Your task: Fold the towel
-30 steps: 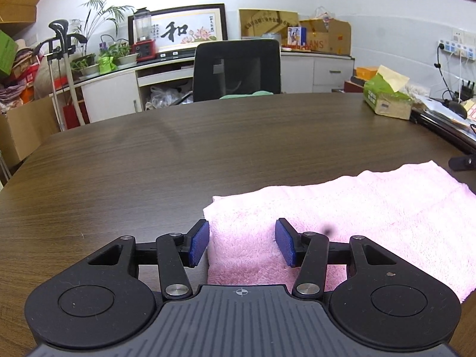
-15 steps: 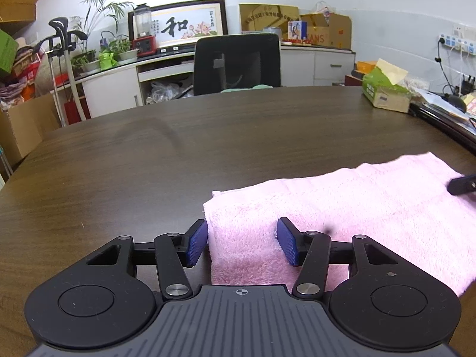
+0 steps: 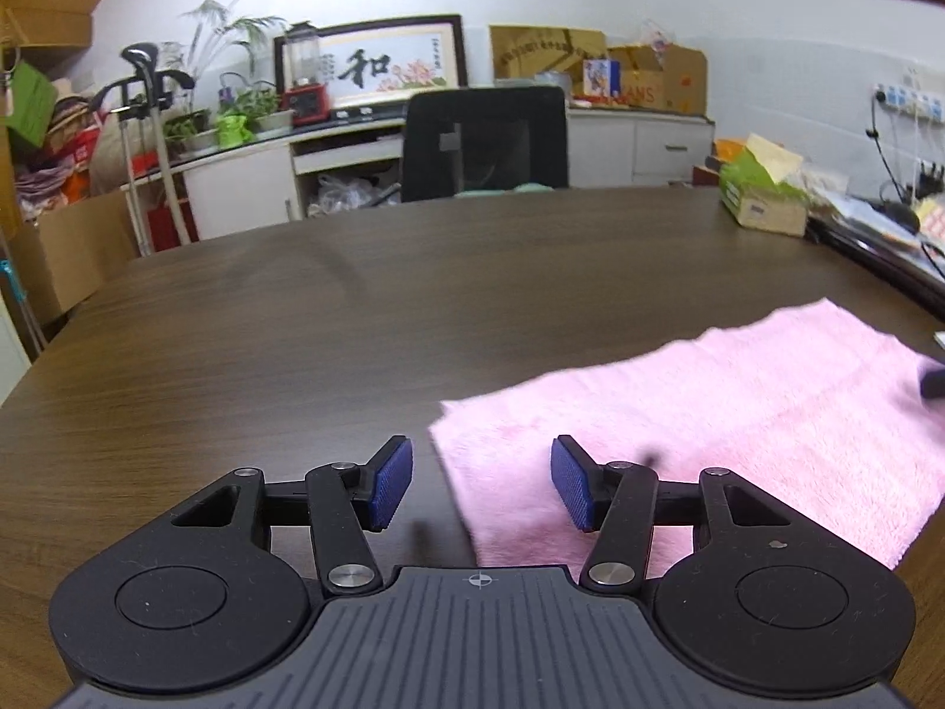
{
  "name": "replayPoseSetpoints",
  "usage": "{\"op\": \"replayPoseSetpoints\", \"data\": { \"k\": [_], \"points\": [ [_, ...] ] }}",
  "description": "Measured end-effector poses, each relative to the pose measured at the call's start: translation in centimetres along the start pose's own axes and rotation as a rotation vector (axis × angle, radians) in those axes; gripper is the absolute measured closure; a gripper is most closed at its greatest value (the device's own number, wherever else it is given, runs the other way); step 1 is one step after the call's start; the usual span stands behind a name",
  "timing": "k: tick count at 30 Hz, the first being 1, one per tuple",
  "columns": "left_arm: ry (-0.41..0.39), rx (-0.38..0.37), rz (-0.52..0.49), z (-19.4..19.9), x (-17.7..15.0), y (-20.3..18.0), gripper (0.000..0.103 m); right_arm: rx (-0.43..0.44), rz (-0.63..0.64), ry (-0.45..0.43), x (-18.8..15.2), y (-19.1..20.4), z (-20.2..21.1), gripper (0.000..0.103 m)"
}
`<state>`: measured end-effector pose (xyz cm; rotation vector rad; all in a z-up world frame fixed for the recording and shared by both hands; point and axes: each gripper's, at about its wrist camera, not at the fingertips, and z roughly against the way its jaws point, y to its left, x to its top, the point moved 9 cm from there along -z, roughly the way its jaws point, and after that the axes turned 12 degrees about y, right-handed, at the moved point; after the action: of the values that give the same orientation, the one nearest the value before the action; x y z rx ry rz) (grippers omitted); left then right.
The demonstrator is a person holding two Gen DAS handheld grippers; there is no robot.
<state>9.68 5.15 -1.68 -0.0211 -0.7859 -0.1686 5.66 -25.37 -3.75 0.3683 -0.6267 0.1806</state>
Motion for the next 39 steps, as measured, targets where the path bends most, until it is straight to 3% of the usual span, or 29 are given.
{"op": "replayPoseSetpoints", "data": {
  "k": [3,5,8,10,13,15,18,20,23,29,34,36,38,39],
  "points": [
    [-0.047,0.009,0.075,1.1,0.9,2.1,0.038,-0.048,-0.007,0.001,-0.4,-0.3,0.2,0.079],
    [-0.082,0.011,0.143,2.0,1.6,3.8,0.035,-0.072,0.024,-0.024,-0.2,0.9,0.8,0.065],
    [-0.095,0.011,0.218,2.4,2.0,5.9,0.035,-0.055,0.157,-0.082,-0.2,5.8,1.7,0.041],
    [-0.083,-0.002,0.252,2.2,2.0,6.7,0.035,-0.014,0.288,-0.103,-0.5,10.2,1.9,0.041],
    [-0.039,-0.019,0.279,1.3,1.8,7.2,0.035,0.005,0.502,-0.095,-1.8,16.9,1.1,0.044],
    [-0.008,-0.024,0.298,0.7,1.6,7.6,0.035,-0.067,0.685,-0.100,-3.2,20.7,0.2,0.048],
    [0.016,-0.047,0.328,0.6,1.3,8.2,0.035,-0.252,0.930,-0.103,-5.0,23.8,-1.6,0.053],
    [0.017,-0.060,0.342,0.8,1.2,8.6,0.034,-0.283,1.039,-0.088,-6.1,25.3,-2.5,0.054],
    [0.012,-0.070,0.356,1.1,1.0,8.9,0.030,-0.230,1.059,-0.043,-6.4,26.1,-3.1,0.056],
    [0.019,-0.104,0.378,1.2,0.9,9.0,0.027,-0.281,1.128,-0.015,-5.5,26.4,-5.3,0.065],
    [0.022,-0.121,0.384,1.2,0.8,9.0,0.024,-0.321,1.179,-0.017,-5.2,27.0,-7.1,0.065],
    [0.028,-0.131,0.386,1.1,0.8,8.9,0.022,-0.337,1.210,-0.024,-5.1,27.4,-7.8,0.069],
    [0.033,-0.134,0.387,1.1,0.8,8.8,0.021,-0.344,1.242,-0.027,-5.7,27.6,-8.3,0.083],
    [0.036,-0.134,0.388,1.0,0.8,8.7,0.020,-0.351,1.261,-0.031,-6.0,27.7,-8.6,0.085]
  ]
}}
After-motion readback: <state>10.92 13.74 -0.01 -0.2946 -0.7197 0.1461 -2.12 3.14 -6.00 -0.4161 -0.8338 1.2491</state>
